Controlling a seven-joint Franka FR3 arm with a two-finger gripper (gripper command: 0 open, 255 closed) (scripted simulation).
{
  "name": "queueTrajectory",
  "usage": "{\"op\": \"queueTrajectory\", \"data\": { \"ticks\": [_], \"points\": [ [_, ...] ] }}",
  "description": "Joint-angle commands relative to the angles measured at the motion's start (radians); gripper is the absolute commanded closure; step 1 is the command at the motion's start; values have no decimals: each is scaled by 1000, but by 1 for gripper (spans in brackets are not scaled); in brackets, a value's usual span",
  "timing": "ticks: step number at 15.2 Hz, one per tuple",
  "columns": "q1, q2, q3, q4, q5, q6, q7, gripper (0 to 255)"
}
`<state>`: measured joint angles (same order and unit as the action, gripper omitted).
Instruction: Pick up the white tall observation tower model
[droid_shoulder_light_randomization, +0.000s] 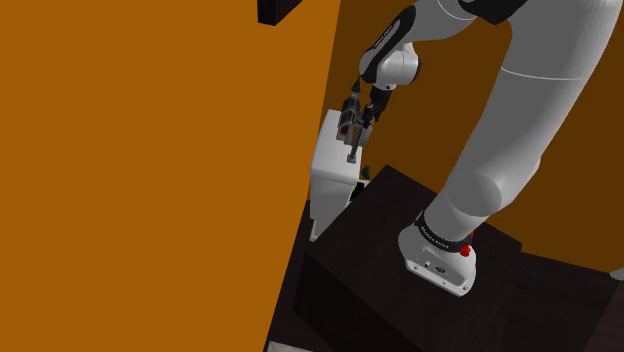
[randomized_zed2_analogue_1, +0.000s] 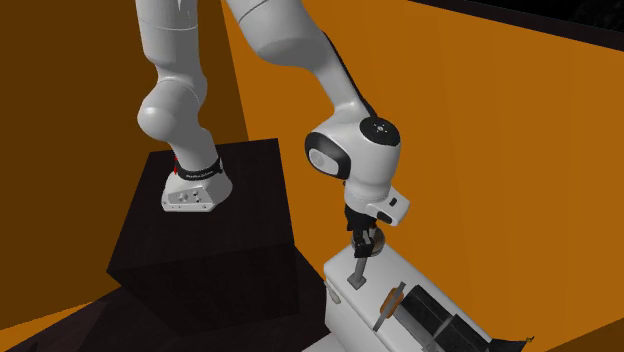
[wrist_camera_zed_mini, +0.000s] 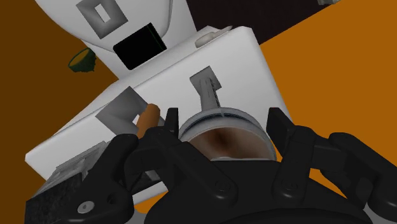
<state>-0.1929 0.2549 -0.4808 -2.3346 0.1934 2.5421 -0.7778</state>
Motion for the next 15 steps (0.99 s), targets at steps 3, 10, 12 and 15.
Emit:
{"op": "queueTrajectory", "data": {
  "ticks": [3,10,12,15],
  "points": [
    [1,1,0,-2,0,1,1,255],
    [11,-34,-15,2,-32,-33,23,255],
    [18,-59,-24,4,-53,-57,38,255],
    [26,-95,-35,9,-85,-93,60,255]
  ]
}}
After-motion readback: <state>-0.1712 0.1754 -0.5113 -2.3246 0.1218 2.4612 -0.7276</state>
